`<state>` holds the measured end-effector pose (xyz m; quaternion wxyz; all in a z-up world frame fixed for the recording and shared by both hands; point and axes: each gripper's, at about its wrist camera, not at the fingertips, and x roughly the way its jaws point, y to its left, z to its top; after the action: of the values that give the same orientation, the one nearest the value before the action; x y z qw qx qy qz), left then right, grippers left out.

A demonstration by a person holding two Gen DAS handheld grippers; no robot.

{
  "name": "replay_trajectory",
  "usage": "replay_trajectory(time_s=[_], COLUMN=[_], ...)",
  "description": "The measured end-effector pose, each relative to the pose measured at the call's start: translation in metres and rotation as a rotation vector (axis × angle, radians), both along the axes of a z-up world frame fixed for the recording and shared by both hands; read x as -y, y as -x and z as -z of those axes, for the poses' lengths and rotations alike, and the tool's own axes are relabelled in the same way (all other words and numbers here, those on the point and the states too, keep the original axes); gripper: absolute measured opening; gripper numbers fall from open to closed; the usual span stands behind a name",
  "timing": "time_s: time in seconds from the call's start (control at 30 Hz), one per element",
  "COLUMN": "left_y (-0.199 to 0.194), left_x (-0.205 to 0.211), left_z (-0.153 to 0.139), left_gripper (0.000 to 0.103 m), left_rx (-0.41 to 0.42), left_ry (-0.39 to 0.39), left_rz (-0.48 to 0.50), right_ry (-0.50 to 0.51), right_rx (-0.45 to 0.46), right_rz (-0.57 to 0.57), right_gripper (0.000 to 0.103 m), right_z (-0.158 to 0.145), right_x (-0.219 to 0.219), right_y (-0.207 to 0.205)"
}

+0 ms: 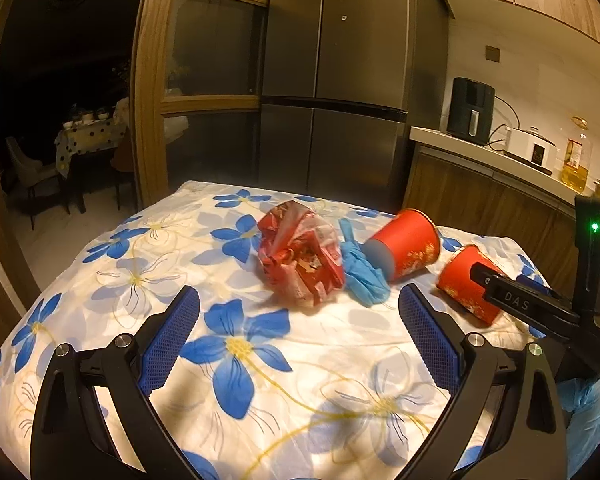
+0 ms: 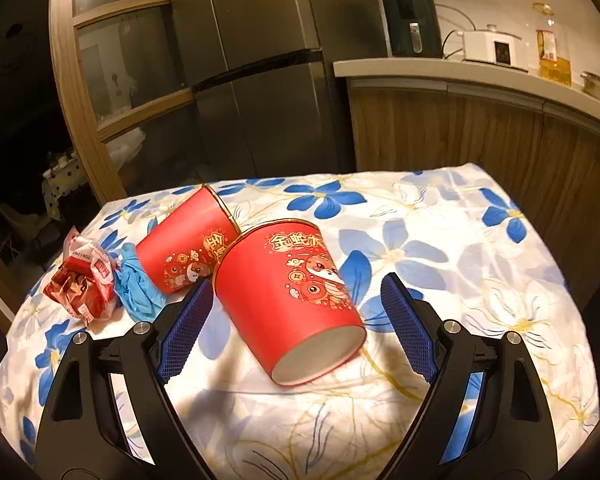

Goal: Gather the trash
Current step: 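Grasp the red paper cup with the right tool while the left tool grasps the red wrapper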

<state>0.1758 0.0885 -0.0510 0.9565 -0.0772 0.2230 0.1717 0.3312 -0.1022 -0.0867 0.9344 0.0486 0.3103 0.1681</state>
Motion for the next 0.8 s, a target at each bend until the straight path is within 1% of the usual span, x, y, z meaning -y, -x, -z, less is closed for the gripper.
replay_trajectory(time_s=[0.2,0.27,0.3,0.43,0.53,0.73,0.8], left_y=[-0.008,-0.010,-0.011,-0.013,-0.015,-0.024,-0.033], left_x=[-0.011,-0.013,-0.014,-0.016,-0.017,-0.026,-0.030], left_z=[0.000,0.000,0.000,0.000,0.001,0.005,0.005], left_gripper=[0.095,0.095,0.095,0.095,0.095,0.095,0.095], left_rx=[0.001,-0.001,-0.002,-0.003,-0.006,-0.012,-0.015], left_ry=[0.003,0.005,0.006,0.005,0.004,0.032,0.032], left_rz=[-0.024,-0.028,-0.029,-0.032,-0.034,-0.034,-0.042], right_ry=[0.006,0.010,0.011,0.009,0.018,0.018,0.009], right_rx=[-0.041,-0.047,-0.050,-0.054,-0.045,-0.029,-0.022], right_rz=[-0.024,-0.028,-0.029,-0.042,-0.051,-0.050,-0.044], right_gripper=[0.083,0.077,0.072,0.065,0.061,0.059,0.059], right_z=[0.006,0.007,0.008,0.009,0.008,0.006,0.005], right_x=[-0.007,-0.008,-0.009,-0.009,-0.010,-0.006,-0.003], right_y=[-0.008,-0.009,-0.009,-0.009,-0.005,0.004,0.008])
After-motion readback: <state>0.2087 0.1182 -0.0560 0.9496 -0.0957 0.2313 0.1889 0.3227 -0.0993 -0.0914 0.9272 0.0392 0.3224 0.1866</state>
